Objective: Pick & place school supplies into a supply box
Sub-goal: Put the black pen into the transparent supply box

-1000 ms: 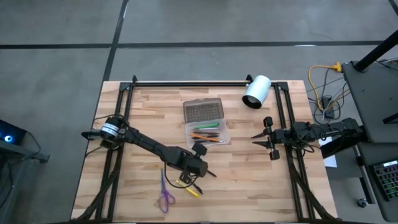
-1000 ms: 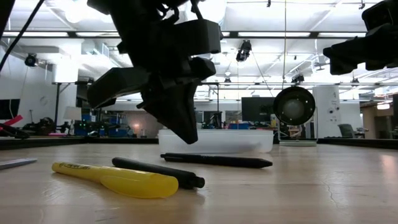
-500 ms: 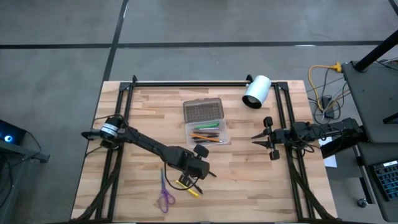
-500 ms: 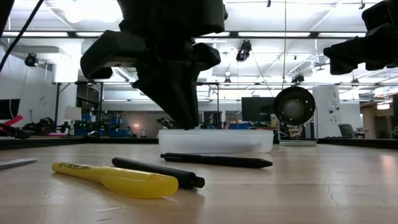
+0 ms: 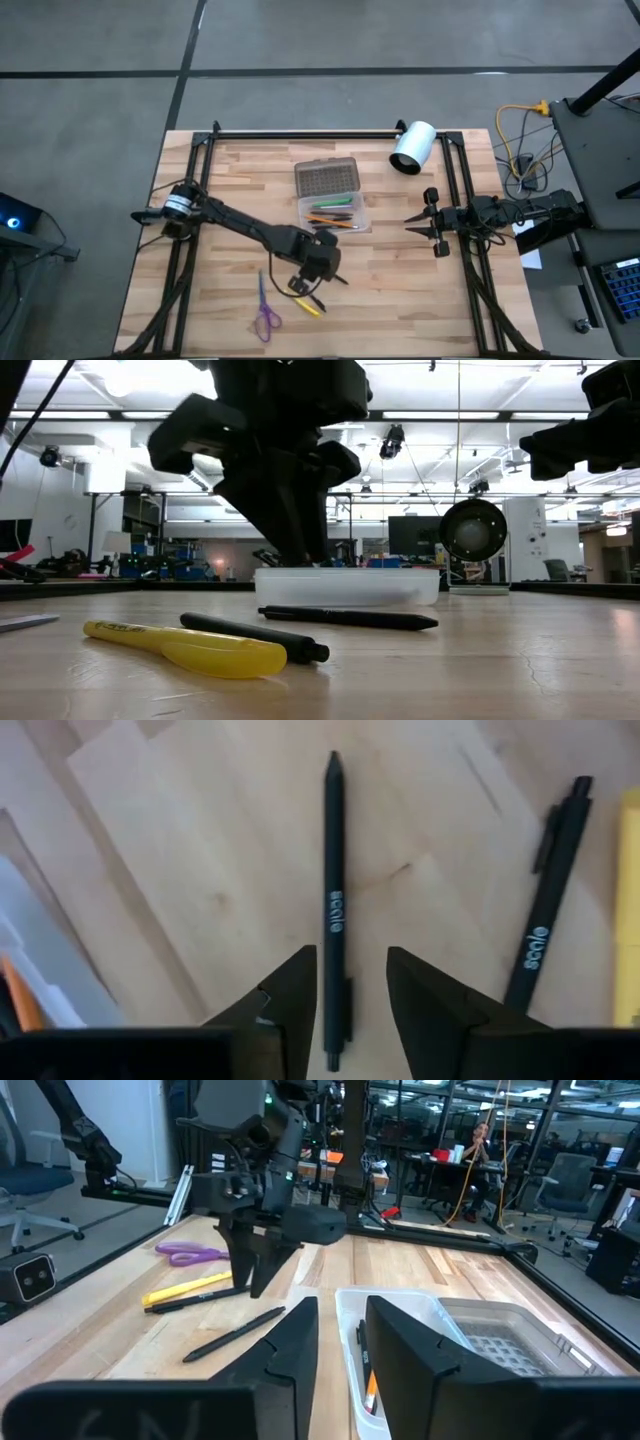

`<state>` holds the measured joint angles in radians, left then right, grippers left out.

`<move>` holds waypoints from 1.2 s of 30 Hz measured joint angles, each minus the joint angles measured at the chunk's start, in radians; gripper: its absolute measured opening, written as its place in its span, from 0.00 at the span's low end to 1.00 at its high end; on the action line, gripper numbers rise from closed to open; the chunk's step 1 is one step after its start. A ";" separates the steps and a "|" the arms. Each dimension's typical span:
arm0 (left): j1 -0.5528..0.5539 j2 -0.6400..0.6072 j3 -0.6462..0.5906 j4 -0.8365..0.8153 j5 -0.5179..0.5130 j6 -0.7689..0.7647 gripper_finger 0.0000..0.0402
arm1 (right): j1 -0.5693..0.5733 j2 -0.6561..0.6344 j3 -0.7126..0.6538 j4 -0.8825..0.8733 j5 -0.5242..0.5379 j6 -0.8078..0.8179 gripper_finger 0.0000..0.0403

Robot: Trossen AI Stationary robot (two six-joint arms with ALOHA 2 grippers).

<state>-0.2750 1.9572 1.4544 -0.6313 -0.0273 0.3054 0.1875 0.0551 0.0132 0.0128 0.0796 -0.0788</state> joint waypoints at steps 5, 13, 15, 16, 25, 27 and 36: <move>0.024 0.030 0.000 -0.001 0.001 0.009 0.27 | 0.000 0.000 0.000 0.000 0.000 0.000 0.18; 0.040 0.059 0.000 0.001 0.003 0.011 0.27 | 0.000 0.000 0.000 0.000 0.000 0.000 0.18; 0.040 0.060 0.000 -0.002 0.003 0.011 0.27 | 0.000 0.000 0.000 0.000 0.000 0.000 0.19; 0.041 0.060 0.000 -0.001 0.003 0.011 0.27 | 0.000 0.000 0.000 0.000 0.000 0.000 0.19; 0.041 0.090 -0.002 -0.016 0.028 0.008 0.27 | 0.000 0.000 0.000 0.000 0.000 0.000 0.20; 0.041 0.096 -0.002 -0.015 0.029 0.008 0.27 | 0.000 0.000 0.000 0.000 0.000 0.000 0.19; 0.041 0.097 -0.002 -0.025 0.030 -0.001 0.27 | 0.000 0.000 0.000 0.000 0.000 0.000 0.17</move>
<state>-0.2337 2.0537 1.4525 -0.6568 0.0025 0.3047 0.1874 0.0551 0.0132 0.0128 0.0796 -0.0788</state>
